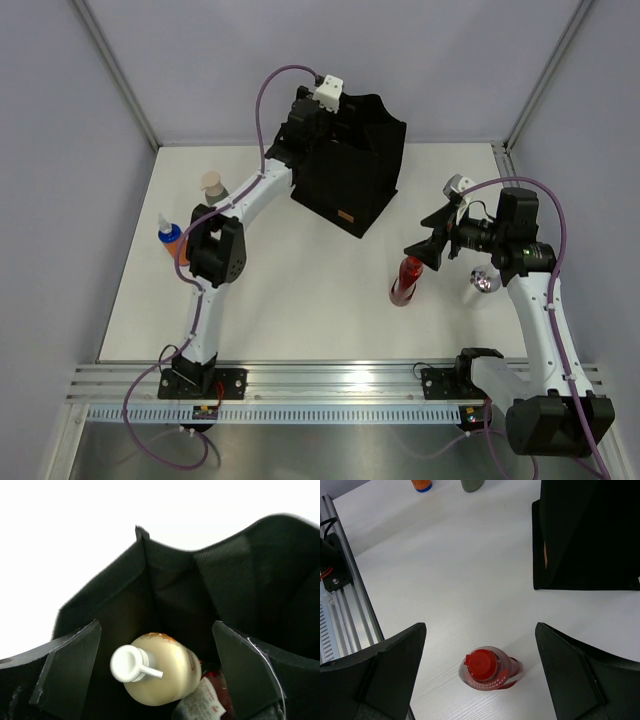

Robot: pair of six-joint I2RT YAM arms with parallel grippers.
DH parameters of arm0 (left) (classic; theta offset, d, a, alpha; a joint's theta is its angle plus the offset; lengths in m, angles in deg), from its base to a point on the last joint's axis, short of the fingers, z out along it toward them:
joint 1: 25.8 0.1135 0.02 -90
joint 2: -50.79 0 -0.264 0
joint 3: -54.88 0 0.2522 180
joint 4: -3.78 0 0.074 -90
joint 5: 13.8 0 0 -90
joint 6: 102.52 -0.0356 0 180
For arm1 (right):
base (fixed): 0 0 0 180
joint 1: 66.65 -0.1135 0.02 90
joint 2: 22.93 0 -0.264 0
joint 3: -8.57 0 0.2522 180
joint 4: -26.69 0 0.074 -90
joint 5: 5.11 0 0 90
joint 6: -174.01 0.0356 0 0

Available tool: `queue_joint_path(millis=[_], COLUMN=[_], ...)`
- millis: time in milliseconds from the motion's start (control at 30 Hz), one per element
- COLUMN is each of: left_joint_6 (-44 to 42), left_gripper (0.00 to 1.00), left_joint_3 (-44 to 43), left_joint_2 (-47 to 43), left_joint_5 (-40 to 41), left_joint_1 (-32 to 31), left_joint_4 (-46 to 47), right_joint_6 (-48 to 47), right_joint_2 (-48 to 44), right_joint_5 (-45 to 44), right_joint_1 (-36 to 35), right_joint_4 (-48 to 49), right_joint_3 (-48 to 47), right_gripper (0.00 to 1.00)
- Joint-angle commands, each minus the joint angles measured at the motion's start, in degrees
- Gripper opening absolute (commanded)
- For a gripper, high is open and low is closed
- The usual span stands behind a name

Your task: Place the personal care products into the canvas bag

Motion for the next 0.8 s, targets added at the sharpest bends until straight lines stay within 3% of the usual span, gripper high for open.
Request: queue_joint_path(millis=[0, 133, 300, 467, 500, 567, 667, 700, 733, 767], left_joint_6=[2.6, 8.9, 13.9, 15.9, 16.3, 16.0, 15.9, 16.2, 16.6, 16.9], left_gripper=[0.99, 0.99, 0.99, 0.99, 0.99, 0.99, 0.99, 0.99, 0.99, 0.99], left_joint_3=[-0.6, -0.5, 2.7, 14.6, 22.5, 30.6, 44.6, 47.8, 54.1, 57.1], left_joint_2=[-6.9, -13.0, -24.8, -39.2, -45.1, -51.0, -62.5, -65.1, -70.8, -73.5], left_joint_5=[-4.3, -10.9, -18.5, -22.7, -24.5, -26.8, -27.6, -27.0, -26.3, -25.2], left_joint_1=[0.6, 1.0, 2.3, 3.6, 4.0, 4.1, 4.1, 4.1, 4.1, 4.0], left_joint_4=[0.9, -2.3, -10.6, -18.4, -18.2, -17.6, -19.2, -19.6, -19.8, -19.8], right_joint_6=[-2.7, -6.1, -19.9, -53.0, -57.5, -67.1, -63.2, -58.1, -42.6, -36.2], right_joint_2=[-0.1, -1.1, -2.9, -0.3, 0.8, 5.3, 11.0, 11.2, 9.2, 6.8], right_joint_5=[0.6, 3.4, 7.0, 5.8, 2.8, -0.6, -2.9, -1.8, -1.5, -4.0], right_joint_1=[0.4, 0.4, 0.4, 0.4, 0.4, 0.4, 0.3, 0.3, 0.0, -0.7], right_joint_4=[-0.4, -2.1, -10.5, -34.3, -41.8, -47.6, -53.1, -50.1, -45.8, -41.6], right_joint_3=[-0.6, 0.4, 0.8, -10.3, -14.2, -17.7, -22.8, -23.2, -21.8, -20.1], right_gripper=[0.99, 0.99, 1.00, 0.99, 0.99, 0.99, 1.00, 0.99, 0.94, 0.94])
